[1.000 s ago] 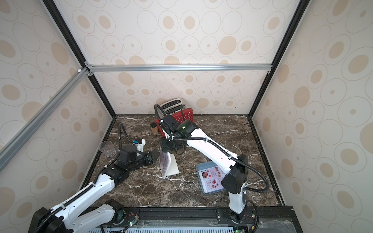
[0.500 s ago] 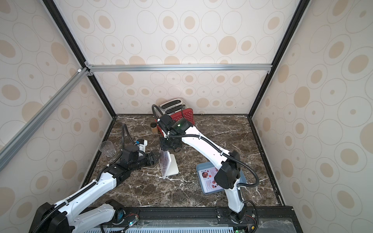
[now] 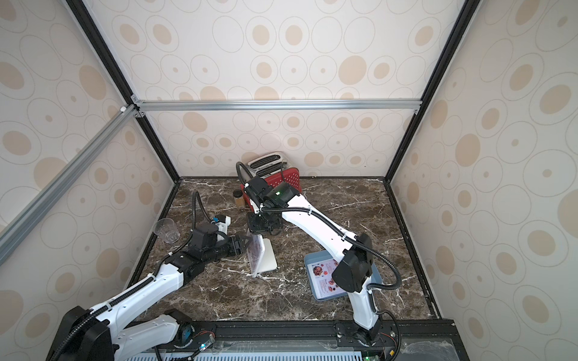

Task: Replace the menus in the menu holders
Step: Take out the menu from the menu holder.

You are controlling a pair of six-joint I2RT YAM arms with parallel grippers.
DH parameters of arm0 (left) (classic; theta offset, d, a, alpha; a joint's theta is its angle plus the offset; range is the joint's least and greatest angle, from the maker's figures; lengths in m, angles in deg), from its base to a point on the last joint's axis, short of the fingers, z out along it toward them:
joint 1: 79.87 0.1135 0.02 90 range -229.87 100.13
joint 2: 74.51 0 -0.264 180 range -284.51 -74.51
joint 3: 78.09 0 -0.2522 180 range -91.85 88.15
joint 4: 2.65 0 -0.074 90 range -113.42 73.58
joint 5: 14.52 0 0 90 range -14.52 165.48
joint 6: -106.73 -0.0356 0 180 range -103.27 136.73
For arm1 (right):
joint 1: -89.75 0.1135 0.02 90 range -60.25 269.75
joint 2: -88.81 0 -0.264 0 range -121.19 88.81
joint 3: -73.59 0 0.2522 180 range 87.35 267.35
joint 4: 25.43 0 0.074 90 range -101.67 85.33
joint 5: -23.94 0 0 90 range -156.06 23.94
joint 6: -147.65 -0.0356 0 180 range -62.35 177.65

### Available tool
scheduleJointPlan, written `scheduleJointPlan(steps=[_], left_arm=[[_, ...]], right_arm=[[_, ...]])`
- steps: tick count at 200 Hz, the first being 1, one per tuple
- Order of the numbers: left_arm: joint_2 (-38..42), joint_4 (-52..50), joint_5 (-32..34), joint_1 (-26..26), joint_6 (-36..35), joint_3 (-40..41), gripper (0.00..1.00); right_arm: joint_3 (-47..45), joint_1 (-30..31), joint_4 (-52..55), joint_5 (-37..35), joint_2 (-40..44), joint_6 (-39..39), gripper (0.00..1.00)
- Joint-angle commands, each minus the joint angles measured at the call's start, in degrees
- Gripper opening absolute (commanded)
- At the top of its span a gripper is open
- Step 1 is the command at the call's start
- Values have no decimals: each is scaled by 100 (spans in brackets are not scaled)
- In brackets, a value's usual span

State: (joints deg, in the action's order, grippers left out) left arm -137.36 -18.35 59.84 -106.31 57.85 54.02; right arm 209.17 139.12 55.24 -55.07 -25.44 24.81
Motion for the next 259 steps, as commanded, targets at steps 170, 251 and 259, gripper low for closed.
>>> scheduleJointPlan(steps=[170, 251, 259], left_arm=[[-276, 248, -48, -90, -25, -293, 70], [-275, 240, -54, -102, -50, -298, 70], [-274, 237, -53, -99, -44, -305, 70]], right_arm=[[-53, -154, 41, 370, 461, -258, 12], [-135, -180, 130, 70, 421, -153, 27], [-124, -176, 112, 95, 428, -127, 29]])
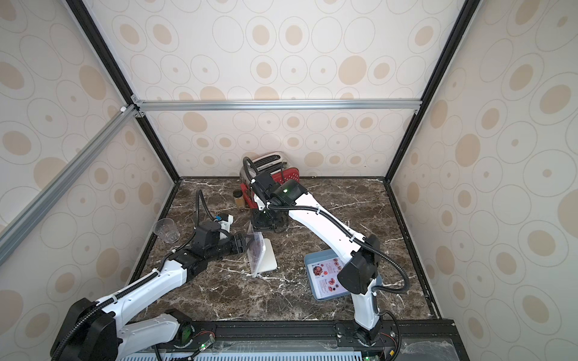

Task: Replace the menus in the menu holders
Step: Take out the menu from the menu holder.

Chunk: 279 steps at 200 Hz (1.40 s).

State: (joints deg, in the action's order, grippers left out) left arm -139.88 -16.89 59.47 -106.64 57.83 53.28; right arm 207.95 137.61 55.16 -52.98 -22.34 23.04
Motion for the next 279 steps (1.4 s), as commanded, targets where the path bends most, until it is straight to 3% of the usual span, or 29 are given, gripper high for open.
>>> scheduleJointPlan(steps=[1, 82, 143, 219, 253, 279], left_arm=[[-22, 91, -16, -66, -41, -230, 70], [-38, 109, -8, -66, -22, -231, 70], [-64, 116, -4, -67, -12, -246, 70], [-87, 111, -1, -67, -6, -274, 70], [-70, 65, -20, -72, -41, -291, 70], [-10, -39, 3, -72, -92, -338, 70]], right_arm=[[-2, -28, 121, -114, 119, 51, 29], [-71, -24, 248, -374, 60, 87, 32], [-100, -22, 169, -140, 6, 117, 13], [-73, -47, 278, -218, -47, 191, 11], [-27, -113, 317, -179, -47, 251, 0], [-21, -184, 365, -173, 11, 327, 0]])
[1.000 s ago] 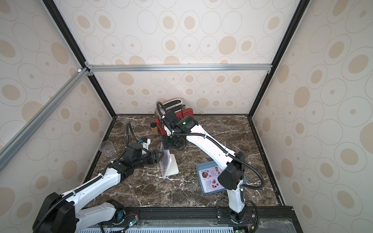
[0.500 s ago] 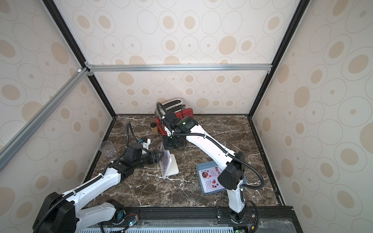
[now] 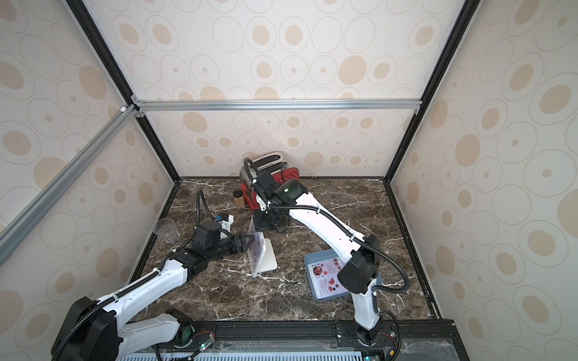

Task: Replace the menus in the menu holders
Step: Take out the menu from the menu holder.

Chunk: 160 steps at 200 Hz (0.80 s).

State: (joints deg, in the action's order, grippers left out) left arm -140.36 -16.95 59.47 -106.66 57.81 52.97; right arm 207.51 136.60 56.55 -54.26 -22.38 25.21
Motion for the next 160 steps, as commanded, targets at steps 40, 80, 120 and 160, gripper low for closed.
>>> scheduleJointPlan(steps=[40, 80, 120, 160], left_arm=[[450, -626, 472, -64, -483, -593, 72], [852, -1531, 952, -66, -1427, -1324, 74], [992, -1845, 1242, -64, -1876, -1912, 75], [983, -2199, 1400, -71, -2488, -2691, 75]], right_arm=[[146, -119, 200, -183, 393, 573, 0], [153, -113, -81, -251, 1045, 993, 0], [112, -108, -336, -88, 1600, 1263, 0], [249, -83, -356, -28, 1909, 1620, 0]])
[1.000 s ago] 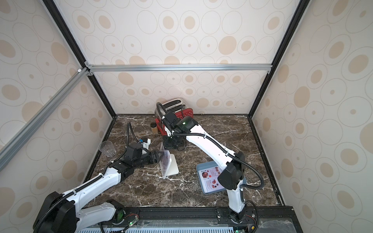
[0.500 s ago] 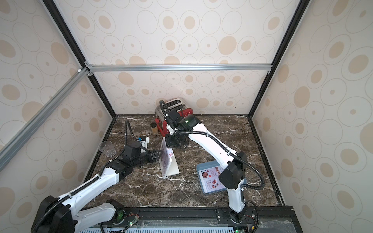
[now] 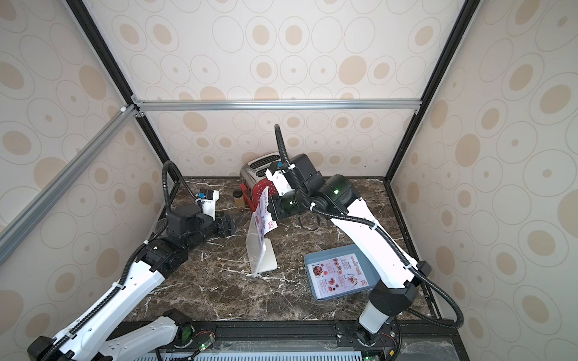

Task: Replace the menus in the menu holders
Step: Take out the menu from the menu holder, then place the menu at the center of the board.

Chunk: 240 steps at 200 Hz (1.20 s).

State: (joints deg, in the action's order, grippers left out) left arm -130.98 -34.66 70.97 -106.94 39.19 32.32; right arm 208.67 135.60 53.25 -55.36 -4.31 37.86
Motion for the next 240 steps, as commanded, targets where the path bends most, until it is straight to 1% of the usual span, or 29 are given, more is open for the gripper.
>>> scheduleJointPlan(steps=[1, 9, 23, 43, 76, 95, 127, 163, 180, 197, 225, 240], left_arm=[[47, -440, 267, -39, -632, -655, 75], [40, -520, 472, -38, -642, -799, 75], [120, -549, 1069, -40, -457, -936, 75], [298, -636, 2095, -36, -106, -1062, 74], [582, -1171, 3728, -41, 281, -1402, 75], [798, -1350, 4432, -39, 344, -1559, 76], [1194, -1505, 5362, -35, 215, -1767, 76], [1567, -1526, 6087, -35, -122, -1940, 76], [1684, -1517, 6248, -38, -273, -2002, 76], [1761, -1545, 6331, -41, -344, -2038, 76], [1838, -1684, 6392, -36, -322, -2050, 76], [1882, -1753, 6434, -35, -296, -2048, 76]], right_arm=[[135, 24, -34, 90, 101, 358, 0], [178, 69, -71, 131, 131, 403, 0], [342, 216, -107, 176, 123, 518, 0], [717, 528, -60, 178, 14, 703, 0], [1544, 1107, 163, 202, -342, 1052, 0], [1736, 1431, 180, 309, -530, 1155, 0], [1720, 1977, 83, 674, -875, 1328, 0], [1756, 2615, -253, 1398, -1389, 1388, 0], [1759, 2804, -452, 1826, -1611, 1384, 0], [1680, 2842, -566, 2142, -1813, 1442, 0], [1346, 2823, -530, 2060, -2128, 1950, 0], [1197, 2711, -575, 1950, -2368, 2150, 0]])
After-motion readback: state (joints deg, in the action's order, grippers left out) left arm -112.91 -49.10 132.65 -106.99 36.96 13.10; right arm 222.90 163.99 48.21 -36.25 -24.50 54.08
